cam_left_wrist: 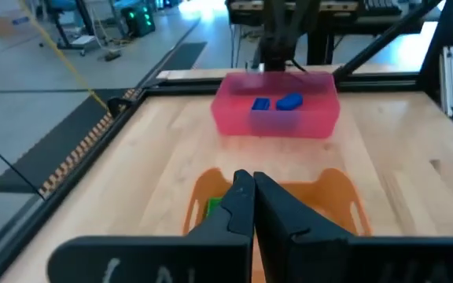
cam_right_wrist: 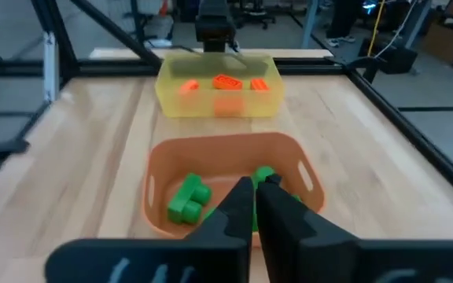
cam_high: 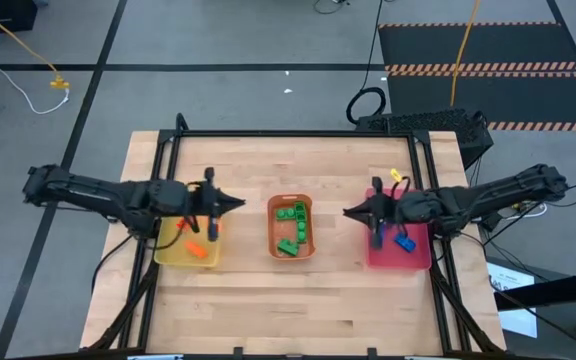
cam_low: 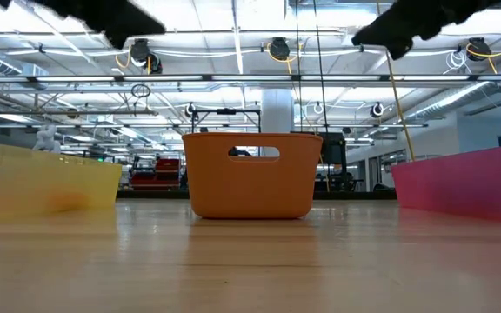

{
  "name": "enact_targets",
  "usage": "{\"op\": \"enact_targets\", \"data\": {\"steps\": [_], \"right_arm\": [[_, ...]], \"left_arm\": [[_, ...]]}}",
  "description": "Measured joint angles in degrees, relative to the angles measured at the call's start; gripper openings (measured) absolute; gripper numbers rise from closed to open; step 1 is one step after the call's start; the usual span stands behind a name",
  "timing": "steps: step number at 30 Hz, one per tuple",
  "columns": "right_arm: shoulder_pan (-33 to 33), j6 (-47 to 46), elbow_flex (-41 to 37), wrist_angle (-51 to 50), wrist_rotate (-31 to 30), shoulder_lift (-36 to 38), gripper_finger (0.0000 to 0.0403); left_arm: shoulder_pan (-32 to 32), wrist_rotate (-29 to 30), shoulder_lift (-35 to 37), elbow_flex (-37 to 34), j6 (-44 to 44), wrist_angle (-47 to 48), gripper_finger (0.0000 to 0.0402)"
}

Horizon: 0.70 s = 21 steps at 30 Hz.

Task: Sort & place blocks by color
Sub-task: Return to Home Position

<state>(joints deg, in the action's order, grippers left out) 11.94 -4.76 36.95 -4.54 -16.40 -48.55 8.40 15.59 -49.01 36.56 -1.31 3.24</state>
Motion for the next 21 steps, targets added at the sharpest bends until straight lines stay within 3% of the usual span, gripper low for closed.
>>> {"op": "enact_targets", "data": {"steps": [6,13,21], "right_arm": [[-0.04,-1.06,-6.89,2.39,0.18,9.52,0.0003],[-0.33,0.8,-13.64,3.47,1.7,20.51,0.0001],[-0.35,-0.52,-25.49,12.59,3.47,31.91,0.0]], "left_arm": [[-1.83,-4.04,15.08,-11.97,1.48,-2.84,0.0002],[-2.37,-4.04,30.37,-16.9,3.34,4.28,0.0001],[-2.37,-4.04,40.08,-26.66,3.64,1.8,0.0001]]}}
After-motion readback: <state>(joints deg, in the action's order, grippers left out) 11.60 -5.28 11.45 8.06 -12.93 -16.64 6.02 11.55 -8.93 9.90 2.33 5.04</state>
